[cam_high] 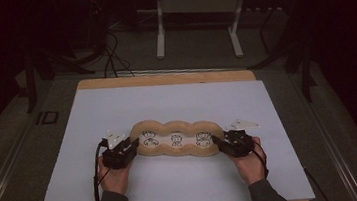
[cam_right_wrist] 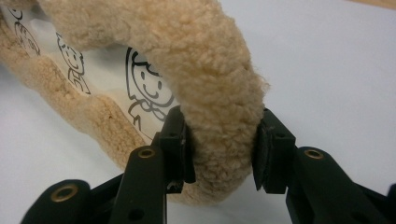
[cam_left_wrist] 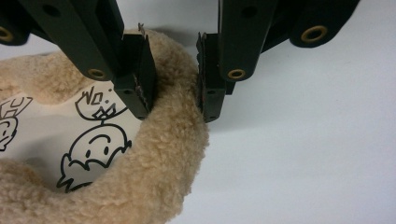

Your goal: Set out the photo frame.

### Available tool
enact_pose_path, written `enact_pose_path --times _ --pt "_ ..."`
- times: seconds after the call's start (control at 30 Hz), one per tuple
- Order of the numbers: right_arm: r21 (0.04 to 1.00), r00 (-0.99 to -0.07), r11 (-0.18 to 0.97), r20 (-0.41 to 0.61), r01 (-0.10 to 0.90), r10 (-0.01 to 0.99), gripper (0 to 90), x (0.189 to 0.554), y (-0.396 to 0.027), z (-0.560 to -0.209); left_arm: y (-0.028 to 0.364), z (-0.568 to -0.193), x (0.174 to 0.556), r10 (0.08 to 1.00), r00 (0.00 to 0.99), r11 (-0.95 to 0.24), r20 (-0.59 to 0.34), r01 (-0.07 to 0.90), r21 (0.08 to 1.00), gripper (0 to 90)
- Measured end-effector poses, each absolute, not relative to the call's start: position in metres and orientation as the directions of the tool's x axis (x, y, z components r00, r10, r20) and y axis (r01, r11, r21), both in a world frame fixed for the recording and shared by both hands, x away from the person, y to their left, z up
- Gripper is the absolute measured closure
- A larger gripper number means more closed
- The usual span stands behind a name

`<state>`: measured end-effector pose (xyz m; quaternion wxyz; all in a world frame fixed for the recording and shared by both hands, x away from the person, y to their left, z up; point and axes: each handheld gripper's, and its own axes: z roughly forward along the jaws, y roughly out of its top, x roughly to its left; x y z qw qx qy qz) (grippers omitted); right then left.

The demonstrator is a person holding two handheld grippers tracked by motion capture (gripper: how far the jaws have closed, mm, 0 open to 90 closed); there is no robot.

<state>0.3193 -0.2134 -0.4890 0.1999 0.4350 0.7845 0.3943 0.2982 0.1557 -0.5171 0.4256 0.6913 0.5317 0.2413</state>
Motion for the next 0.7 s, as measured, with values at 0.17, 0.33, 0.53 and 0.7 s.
enact_pose_path --times 0.17,0.33,0.53,0.7 --pt "0.801 -0.543 0.298 0.039 0.519 0.839 60.5 0.321 -0.217 -0.493 0.153 -0.516 0.292 0.943 0.315 -0.079 -0.108 0.526 0.847 69.3" --pt "0.805 -0.543 0.291 0.045 0.517 0.839 59.7 0.321 -0.218 -0.494 0.151 -0.516 0.288 0.944 0.316 -0.096 -0.095 0.538 0.837 68.7" --pt "0.807 -0.547 0.270 0.078 0.526 0.833 59.3 0.321 -0.221 -0.495 0.152 -0.516 0.287 0.939 0.329 -0.101 -0.103 0.549 0.830 68.7" --pt "0.810 -0.545 0.269 0.073 0.522 0.835 59.1 0.319 -0.221 -0.496 0.153 -0.516 0.288 0.937 0.334 -0.101 -0.108 0.552 0.828 68.7"
